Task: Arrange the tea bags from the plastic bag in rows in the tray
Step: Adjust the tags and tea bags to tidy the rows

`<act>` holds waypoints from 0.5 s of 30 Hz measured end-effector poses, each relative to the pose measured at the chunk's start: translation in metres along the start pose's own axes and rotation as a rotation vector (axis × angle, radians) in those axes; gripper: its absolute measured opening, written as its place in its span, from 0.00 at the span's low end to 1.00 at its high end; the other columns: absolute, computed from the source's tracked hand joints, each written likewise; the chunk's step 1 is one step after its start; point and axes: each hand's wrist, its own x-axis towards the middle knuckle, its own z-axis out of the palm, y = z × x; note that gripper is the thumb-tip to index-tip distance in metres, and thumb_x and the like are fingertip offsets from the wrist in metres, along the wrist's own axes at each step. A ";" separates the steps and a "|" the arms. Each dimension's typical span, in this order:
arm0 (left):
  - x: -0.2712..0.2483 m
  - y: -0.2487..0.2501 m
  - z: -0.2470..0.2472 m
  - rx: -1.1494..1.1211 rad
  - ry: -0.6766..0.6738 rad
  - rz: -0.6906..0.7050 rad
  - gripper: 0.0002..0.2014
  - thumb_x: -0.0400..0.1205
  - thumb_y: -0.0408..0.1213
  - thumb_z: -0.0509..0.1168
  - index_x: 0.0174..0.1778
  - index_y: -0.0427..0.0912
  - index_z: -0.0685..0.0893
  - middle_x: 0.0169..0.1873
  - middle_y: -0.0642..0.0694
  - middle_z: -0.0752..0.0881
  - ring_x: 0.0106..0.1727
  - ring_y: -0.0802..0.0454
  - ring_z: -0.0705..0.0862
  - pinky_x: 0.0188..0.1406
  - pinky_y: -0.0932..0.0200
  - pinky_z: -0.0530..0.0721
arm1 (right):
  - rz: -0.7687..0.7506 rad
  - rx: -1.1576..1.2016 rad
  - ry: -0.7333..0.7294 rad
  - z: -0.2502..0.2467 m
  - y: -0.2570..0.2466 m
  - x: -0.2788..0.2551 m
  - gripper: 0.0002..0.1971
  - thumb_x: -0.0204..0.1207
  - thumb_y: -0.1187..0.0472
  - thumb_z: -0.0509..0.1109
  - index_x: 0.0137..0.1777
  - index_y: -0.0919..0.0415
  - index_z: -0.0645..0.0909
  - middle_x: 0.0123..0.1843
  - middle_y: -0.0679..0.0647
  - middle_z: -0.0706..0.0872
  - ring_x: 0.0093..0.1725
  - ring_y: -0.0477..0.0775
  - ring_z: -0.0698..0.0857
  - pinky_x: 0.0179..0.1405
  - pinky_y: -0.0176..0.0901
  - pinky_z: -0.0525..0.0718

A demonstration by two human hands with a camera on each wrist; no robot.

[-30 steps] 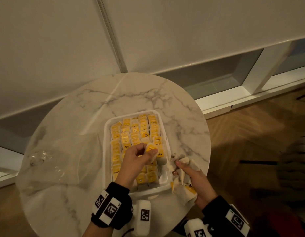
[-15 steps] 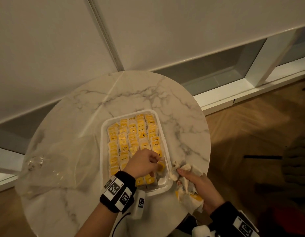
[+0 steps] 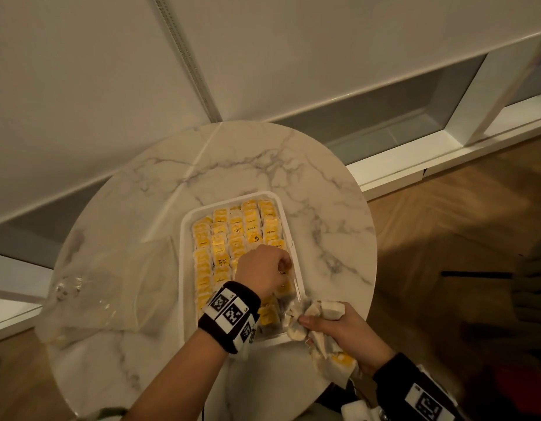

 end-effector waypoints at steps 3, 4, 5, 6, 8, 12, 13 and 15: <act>-0.009 -0.004 -0.006 -0.036 0.087 0.011 0.09 0.77 0.43 0.72 0.53 0.57 0.86 0.50 0.60 0.84 0.52 0.58 0.81 0.37 0.61 0.71 | -0.007 -0.007 -0.016 -0.001 0.000 0.001 0.04 0.76 0.68 0.75 0.42 0.61 0.90 0.39 0.55 0.91 0.39 0.48 0.89 0.43 0.41 0.83; -0.014 -0.006 -0.008 -0.046 0.111 0.027 0.06 0.78 0.45 0.72 0.50 0.57 0.87 0.48 0.60 0.84 0.48 0.59 0.80 0.34 0.63 0.70 | -0.010 -0.014 -0.016 -0.001 0.000 0.002 0.03 0.76 0.68 0.75 0.42 0.62 0.89 0.39 0.55 0.91 0.40 0.47 0.89 0.43 0.39 0.83; -0.020 -0.007 -0.008 -0.050 0.110 0.049 0.03 0.78 0.46 0.71 0.47 0.56 0.87 0.45 0.60 0.84 0.44 0.61 0.78 0.32 0.64 0.68 | -0.014 -0.018 -0.016 -0.002 0.001 0.002 0.02 0.75 0.68 0.75 0.43 0.65 0.89 0.39 0.56 0.92 0.41 0.48 0.89 0.44 0.38 0.83; -0.025 -0.007 -0.007 -0.048 0.078 0.078 0.02 0.78 0.47 0.71 0.44 0.56 0.87 0.44 0.60 0.85 0.41 0.61 0.77 0.30 0.65 0.67 | -0.018 -0.023 -0.015 -0.003 0.002 0.003 0.03 0.75 0.68 0.75 0.44 0.68 0.89 0.41 0.58 0.92 0.42 0.49 0.89 0.45 0.38 0.83; -0.031 -0.006 -0.001 -0.025 -0.045 0.126 0.03 0.79 0.48 0.70 0.45 0.57 0.89 0.44 0.60 0.87 0.43 0.60 0.80 0.34 0.63 0.72 | -0.026 -0.026 -0.023 -0.004 0.003 0.004 0.05 0.75 0.67 0.75 0.46 0.70 0.89 0.44 0.62 0.92 0.45 0.53 0.90 0.47 0.39 0.83; -0.027 -0.003 0.012 0.046 -0.206 0.129 0.08 0.81 0.46 0.66 0.54 0.55 0.88 0.54 0.54 0.87 0.55 0.51 0.84 0.44 0.57 0.79 | -0.045 -0.020 -0.043 -0.003 0.002 0.003 0.05 0.76 0.68 0.74 0.45 0.70 0.89 0.44 0.62 0.92 0.46 0.53 0.90 0.47 0.38 0.83; -0.025 -0.002 0.013 0.062 -0.223 0.129 0.09 0.82 0.46 0.66 0.55 0.54 0.88 0.55 0.53 0.86 0.56 0.49 0.84 0.46 0.55 0.80 | -0.048 -0.021 -0.047 -0.004 0.002 0.003 0.05 0.76 0.68 0.74 0.45 0.70 0.89 0.44 0.62 0.92 0.45 0.53 0.90 0.47 0.38 0.83; -0.022 -0.001 0.013 0.095 -0.239 0.136 0.09 0.82 0.46 0.65 0.56 0.52 0.86 0.56 0.51 0.85 0.57 0.48 0.83 0.48 0.54 0.80 | -0.042 -0.018 -0.049 -0.004 0.002 0.004 0.04 0.76 0.68 0.74 0.44 0.70 0.89 0.42 0.60 0.91 0.43 0.51 0.89 0.45 0.38 0.83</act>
